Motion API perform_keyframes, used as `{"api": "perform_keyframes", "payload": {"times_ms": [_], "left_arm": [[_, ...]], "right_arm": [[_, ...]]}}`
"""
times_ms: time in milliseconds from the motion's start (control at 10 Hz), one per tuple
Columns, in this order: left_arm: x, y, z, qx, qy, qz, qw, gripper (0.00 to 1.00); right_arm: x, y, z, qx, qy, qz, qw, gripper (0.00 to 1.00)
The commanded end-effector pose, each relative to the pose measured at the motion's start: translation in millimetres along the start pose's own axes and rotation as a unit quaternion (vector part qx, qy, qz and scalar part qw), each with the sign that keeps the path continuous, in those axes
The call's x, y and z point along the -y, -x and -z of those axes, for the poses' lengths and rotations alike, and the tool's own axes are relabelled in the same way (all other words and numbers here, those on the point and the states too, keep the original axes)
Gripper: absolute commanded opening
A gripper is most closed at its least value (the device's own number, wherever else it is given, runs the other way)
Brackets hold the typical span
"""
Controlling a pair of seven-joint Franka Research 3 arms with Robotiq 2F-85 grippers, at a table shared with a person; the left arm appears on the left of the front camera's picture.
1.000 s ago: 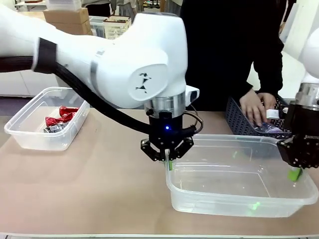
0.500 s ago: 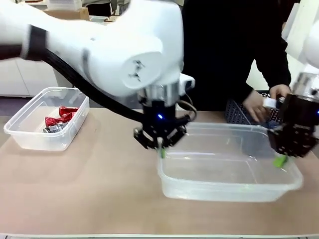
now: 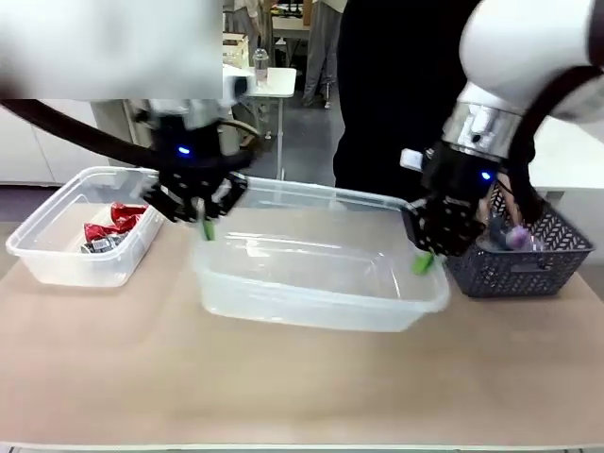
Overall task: Sort the waste into each basket.
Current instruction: Pick up the Organizing box on the right side of the table and lift it, then offer the picked Organizing box to the human.
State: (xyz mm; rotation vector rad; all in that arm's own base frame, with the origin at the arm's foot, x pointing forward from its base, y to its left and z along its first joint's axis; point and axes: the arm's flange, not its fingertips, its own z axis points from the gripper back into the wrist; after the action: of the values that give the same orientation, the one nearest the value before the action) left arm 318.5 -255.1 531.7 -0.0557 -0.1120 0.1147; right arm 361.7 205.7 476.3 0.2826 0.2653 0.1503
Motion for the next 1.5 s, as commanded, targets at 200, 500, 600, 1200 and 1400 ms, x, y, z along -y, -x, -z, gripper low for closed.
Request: {"api": "perform_keyframes", "payload": {"times_ms": [200, 500, 600, 1200, 1400], "left_arm": [[-7, -34, 36, -0.041, 0.086, 0.003, 0.995, 0.04], [5, -64, 58, -0.059, 0.09, 0.027, 0.994, 0.04], [11, -74, 67, -0.085, 0.075, -0.022, 0.993, 0.04], [-17, -57, 56, -0.043, 0.05, 0.021, 0.998, 0.04], [-17, -57, 56, -0.043, 0.05, 0.021, 0.998, 0.04]], "right_arm": [[-28, -28, -6, -0.002, -0.063, 0.023, 0.998, 0.05], [-11, -47, -20, 0.021, -0.065, 0.083, 0.994, 0.05], [-5, -55, -23, 0.04, -0.039, 0.115, 0.992, 0.05], [16, -43, -14, 0.007, -0.027, 0.079, 0.996, 0.05], [16, -43, -14, 0.007, -0.027, 0.079, 0.996, 0.05]]}}
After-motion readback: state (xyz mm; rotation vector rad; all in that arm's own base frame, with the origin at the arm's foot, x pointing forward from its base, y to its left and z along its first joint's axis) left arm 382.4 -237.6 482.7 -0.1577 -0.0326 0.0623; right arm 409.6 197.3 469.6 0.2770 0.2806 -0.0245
